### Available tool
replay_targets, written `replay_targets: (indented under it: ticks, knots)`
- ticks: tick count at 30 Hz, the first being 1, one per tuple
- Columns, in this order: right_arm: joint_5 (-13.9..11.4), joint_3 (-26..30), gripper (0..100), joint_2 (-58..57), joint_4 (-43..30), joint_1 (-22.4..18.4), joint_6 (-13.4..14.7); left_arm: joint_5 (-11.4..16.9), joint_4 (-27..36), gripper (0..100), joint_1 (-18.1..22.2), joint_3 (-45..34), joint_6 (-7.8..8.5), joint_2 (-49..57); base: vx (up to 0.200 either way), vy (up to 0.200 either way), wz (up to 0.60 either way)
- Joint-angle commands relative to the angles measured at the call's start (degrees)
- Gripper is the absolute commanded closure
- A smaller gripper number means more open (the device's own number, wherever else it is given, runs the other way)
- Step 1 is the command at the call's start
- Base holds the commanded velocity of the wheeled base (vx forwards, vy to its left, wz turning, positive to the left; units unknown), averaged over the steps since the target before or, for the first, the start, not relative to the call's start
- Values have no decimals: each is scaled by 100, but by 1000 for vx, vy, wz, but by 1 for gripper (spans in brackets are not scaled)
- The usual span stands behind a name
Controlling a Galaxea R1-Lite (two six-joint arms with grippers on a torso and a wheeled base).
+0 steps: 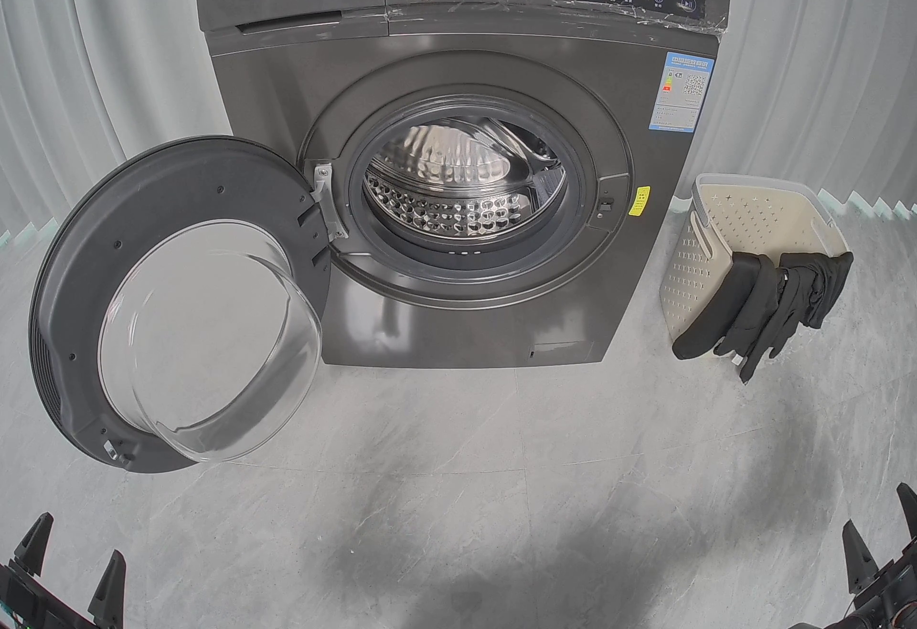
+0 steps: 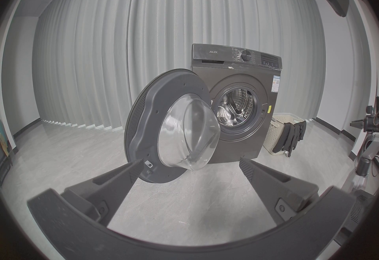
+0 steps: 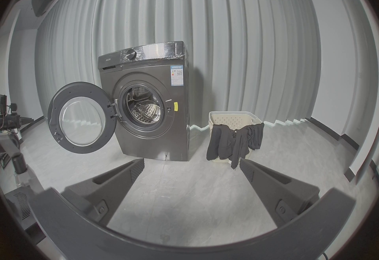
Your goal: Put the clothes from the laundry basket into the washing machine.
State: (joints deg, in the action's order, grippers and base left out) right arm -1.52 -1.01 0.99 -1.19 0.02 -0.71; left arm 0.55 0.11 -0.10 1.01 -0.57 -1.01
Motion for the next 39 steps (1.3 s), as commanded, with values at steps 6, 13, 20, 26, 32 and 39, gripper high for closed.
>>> replay_targets:
  ticks: [6, 13, 20, 26, 32, 39]
  knots:
    - [3, 66, 0, -99, 14, 15, -35, 15, -2, 0, 10, -92, 66, 101, 0, 0, 0]
    - [29, 66, 0, -99, 14, 15, 79, -20, 7, 0, 10, -92, 13, 101, 0, -143, 0]
    - [29, 66, 0, -99, 14, 15, 44, -2, 7, 0, -8, -84, 22, 101, 0, -200, 0]
    - [29, 66, 0, -99, 14, 15, 44, 7, 7, 0, -8, -84, -4, 101, 0, -200, 0]
    - [29, 66, 0, -99, 14, 15, 44, -20, 7, 0, -8, -84, -48, 101, 0, -200, 0]
    - [29, 66, 0, -99, 14, 15, 44, -37, 7, 0, -8, -84, -118, 101, 0, -200, 0]
